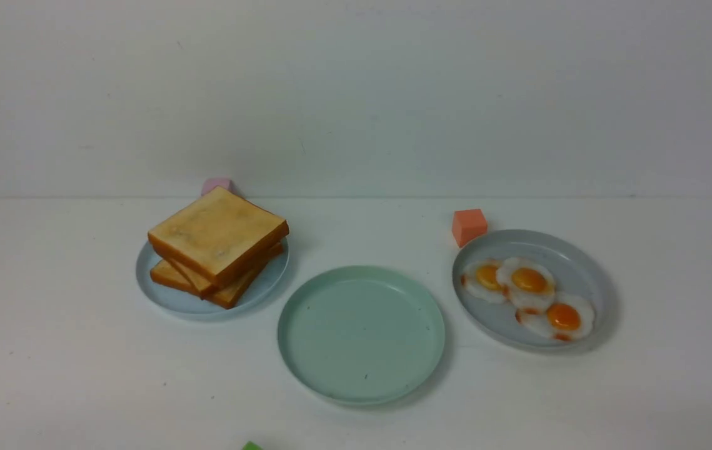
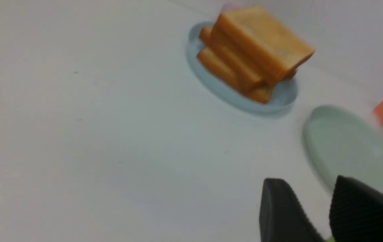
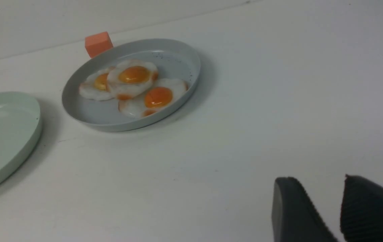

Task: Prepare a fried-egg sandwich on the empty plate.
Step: Use the left arm to grab a slice of bread

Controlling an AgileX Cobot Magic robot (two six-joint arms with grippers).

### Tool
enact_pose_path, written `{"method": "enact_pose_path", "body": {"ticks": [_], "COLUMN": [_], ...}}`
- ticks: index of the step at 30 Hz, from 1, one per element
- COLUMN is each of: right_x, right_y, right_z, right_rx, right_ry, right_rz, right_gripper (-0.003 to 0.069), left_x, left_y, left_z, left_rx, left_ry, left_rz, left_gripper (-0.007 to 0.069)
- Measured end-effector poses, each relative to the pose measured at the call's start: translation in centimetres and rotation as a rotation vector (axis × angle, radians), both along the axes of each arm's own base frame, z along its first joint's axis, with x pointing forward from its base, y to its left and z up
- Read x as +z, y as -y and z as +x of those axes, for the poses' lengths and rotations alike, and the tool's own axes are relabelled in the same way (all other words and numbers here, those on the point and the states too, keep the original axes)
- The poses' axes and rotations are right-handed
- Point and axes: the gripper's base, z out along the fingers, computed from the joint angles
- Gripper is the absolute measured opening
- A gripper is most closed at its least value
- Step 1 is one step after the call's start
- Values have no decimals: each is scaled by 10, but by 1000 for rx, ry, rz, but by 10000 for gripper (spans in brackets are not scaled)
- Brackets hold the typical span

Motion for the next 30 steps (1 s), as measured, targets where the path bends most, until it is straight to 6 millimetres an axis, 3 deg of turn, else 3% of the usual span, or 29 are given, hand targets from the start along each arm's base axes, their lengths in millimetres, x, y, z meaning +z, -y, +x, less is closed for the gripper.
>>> {"method": "enact_pose_path", "body": {"ticks": [3,6,9,14,17,19,23,24,30], "right_x": [0,0,0,0,0,0,1,2,15], "right_y": [0,0,0,0,0,0,0,0,-2], "right_z": [0,0,0,0,0,0,0,1,4], "right_rx": [0,0,0,0,0,0,0,1,-9], "right_ry": [0,0,0,0,0,0,12,38,199], "right_rz": [0,0,0,0,0,0,-7,-13,167], "right_gripper": [241,241,241,241,241,241,241,241,241], "left_x": [7,19,24,54,76,90,104,111,130], "left_y": [1,-1,-2,3,8,13,20,26,48], "left_z": [1,2,1,-5,2,16,40,54,89], "left_rx": [18,54,59,-9,-50,-94,-200,-283,-461], "left_ry": [52,145,174,153,43,-87,-292,-397,-511], "left_rz": [-187,-485,-541,-363,-244,-127,50,126,240], "left_gripper": [238,236,213,104,26,-12,-13,-13,-13]}}
